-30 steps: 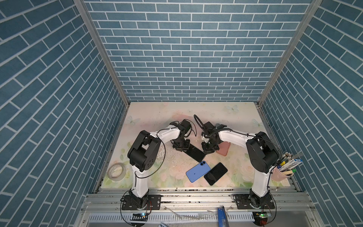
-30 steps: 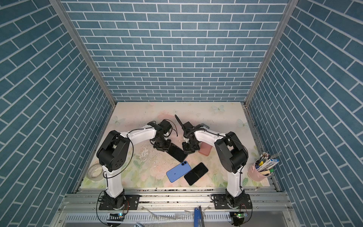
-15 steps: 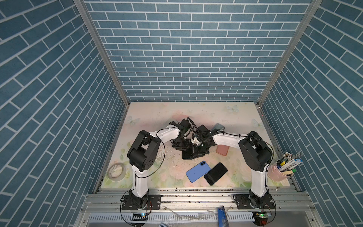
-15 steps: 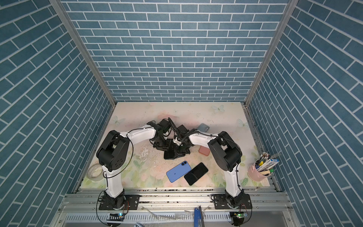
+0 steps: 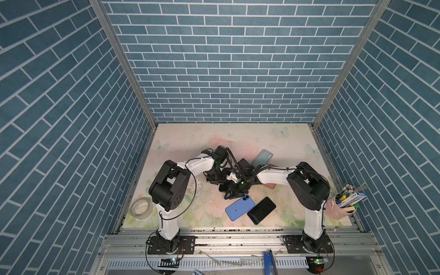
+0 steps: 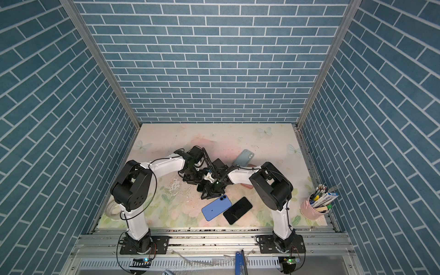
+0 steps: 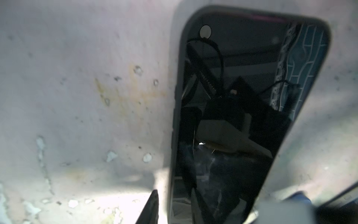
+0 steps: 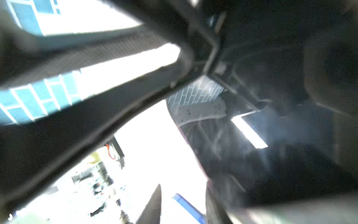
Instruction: Put the phone into the phone case
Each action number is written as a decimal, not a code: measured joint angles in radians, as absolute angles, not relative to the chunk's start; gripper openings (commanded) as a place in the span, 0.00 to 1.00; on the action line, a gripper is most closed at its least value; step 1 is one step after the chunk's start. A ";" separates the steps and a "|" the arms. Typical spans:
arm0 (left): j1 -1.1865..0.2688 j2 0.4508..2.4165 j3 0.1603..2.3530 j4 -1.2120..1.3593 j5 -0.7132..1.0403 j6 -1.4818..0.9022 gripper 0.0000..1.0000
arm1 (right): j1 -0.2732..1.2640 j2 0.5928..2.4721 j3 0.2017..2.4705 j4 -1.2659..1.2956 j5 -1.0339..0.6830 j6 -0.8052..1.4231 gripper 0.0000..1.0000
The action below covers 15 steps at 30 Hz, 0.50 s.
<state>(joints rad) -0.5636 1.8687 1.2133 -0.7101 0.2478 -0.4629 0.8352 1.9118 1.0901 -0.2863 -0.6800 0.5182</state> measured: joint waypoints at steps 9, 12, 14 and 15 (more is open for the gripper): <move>-0.568 1.768 1.064 -0.618 0.329 -0.556 0.42 | 0.673 1.791 1.076 -0.397 -0.488 0.493 0.56; -0.568 1.761 1.038 -0.569 0.370 -0.598 0.43 | 0.677 1.785 1.089 -0.374 -0.480 0.517 0.56; -0.567 1.760 1.025 -0.525 0.405 -0.635 0.44 | 0.678 1.770 1.068 -0.324 -0.475 0.557 0.56; -0.568 1.760 1.018 -0.502 0.419 -0.653 0.47 | 0.678 1.757 1.047 -0.290 -0.470 0.585 0.55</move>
<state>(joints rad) -0.5682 1.7596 1.0183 -0.5018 0.4187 -0.6529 0.6777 1.7569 1.0466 -0.2905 -0.4702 0.5846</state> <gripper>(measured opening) 0.433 0.558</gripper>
